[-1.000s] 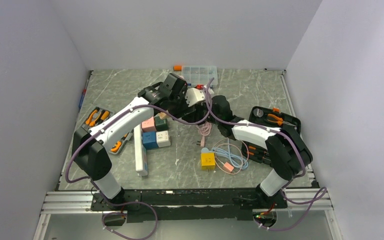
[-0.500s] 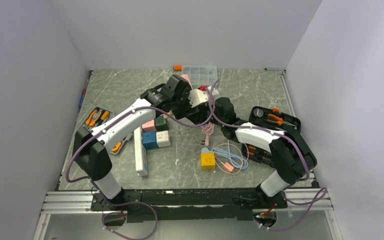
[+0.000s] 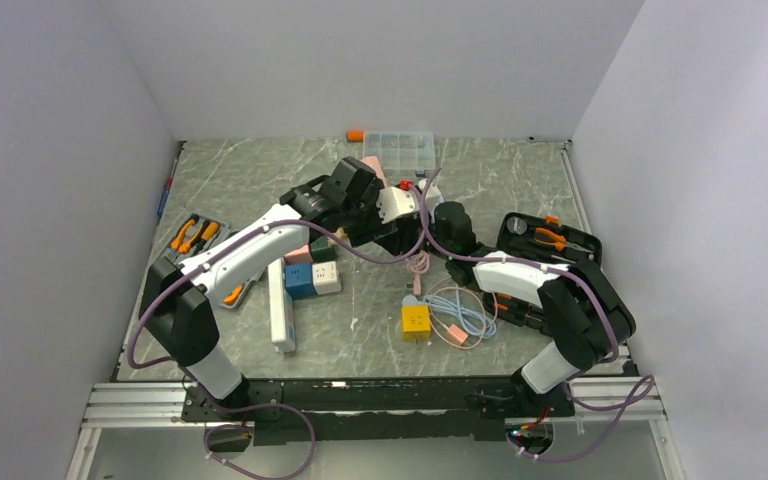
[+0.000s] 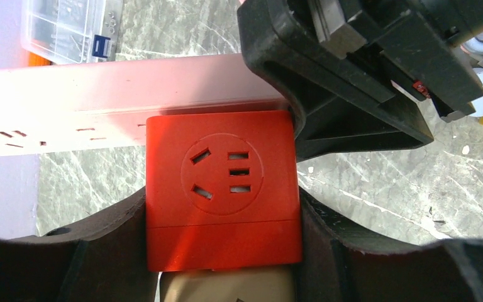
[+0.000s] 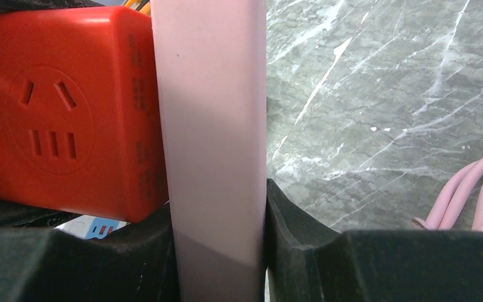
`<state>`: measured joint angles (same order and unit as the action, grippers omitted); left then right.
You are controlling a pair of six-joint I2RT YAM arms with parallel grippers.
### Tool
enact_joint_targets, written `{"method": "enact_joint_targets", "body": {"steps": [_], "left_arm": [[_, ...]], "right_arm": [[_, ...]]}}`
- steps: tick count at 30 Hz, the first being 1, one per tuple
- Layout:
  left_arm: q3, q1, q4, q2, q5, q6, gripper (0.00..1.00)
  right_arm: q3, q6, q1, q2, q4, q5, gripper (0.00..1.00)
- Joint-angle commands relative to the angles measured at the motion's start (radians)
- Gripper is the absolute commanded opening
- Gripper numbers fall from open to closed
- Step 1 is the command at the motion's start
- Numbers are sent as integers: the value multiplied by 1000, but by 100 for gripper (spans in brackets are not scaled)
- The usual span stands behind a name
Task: Pull the plug off the socket
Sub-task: Remove the plug from the socket.
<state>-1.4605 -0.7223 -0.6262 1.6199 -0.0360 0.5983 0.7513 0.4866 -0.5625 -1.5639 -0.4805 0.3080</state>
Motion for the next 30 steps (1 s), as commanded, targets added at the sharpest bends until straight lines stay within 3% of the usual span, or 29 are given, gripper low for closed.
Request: {"method": "enact_joint_targets", "body": {"steps": [1,18,30], "left_arm": [[-30,30,-214,-205,15,42,0],[-6,30,-244,-219,-19,18,0],[31,29,-219,-212,-41,6,0]], "right_arm": [[-50,64,191,-33,170,-367,0],[34,125,191,-70,395,-631,0],[25,69,150,14,308,-461,1]]}}
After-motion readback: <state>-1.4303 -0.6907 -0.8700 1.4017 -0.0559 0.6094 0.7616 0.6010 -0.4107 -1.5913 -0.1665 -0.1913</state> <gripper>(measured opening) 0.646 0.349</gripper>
